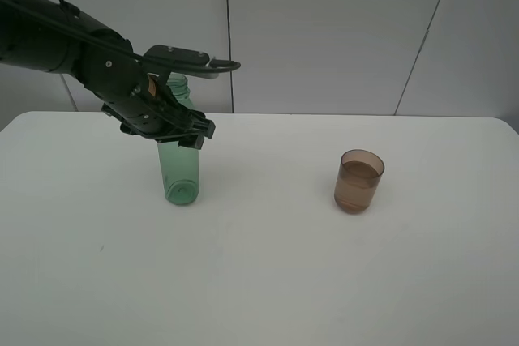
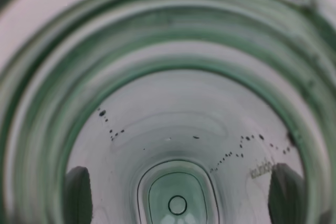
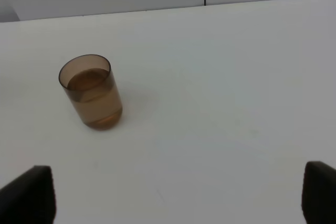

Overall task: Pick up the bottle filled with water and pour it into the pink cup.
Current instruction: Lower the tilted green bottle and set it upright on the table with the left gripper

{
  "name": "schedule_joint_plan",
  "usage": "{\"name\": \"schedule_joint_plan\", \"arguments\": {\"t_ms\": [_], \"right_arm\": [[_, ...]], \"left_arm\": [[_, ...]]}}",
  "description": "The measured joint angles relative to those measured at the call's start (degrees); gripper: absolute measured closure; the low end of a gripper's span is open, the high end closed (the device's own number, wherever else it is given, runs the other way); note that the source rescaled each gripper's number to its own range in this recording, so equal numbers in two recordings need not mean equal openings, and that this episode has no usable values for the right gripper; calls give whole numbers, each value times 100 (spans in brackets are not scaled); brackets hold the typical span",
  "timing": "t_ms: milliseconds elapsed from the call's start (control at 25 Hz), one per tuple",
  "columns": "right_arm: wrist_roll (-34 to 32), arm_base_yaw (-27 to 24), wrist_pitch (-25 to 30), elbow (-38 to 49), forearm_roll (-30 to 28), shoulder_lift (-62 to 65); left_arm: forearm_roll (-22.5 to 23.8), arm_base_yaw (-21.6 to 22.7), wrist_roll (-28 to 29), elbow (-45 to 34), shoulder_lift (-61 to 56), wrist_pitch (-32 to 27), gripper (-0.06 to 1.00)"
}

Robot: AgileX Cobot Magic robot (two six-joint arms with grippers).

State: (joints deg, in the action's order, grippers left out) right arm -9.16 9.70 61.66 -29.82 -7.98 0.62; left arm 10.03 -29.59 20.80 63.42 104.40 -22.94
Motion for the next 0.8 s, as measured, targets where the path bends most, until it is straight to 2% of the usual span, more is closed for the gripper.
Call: {"name": "schedule_joint_plan", "arguments": {"t_ms": [400,800], "right_arm": [[0,0,0,0,0,0],[0,0,0,0,0,0]], "left_arm": [[-136,-68,0,0,-44,-94,48],[-182,-133,130,0,-380,-1010,48]]}}
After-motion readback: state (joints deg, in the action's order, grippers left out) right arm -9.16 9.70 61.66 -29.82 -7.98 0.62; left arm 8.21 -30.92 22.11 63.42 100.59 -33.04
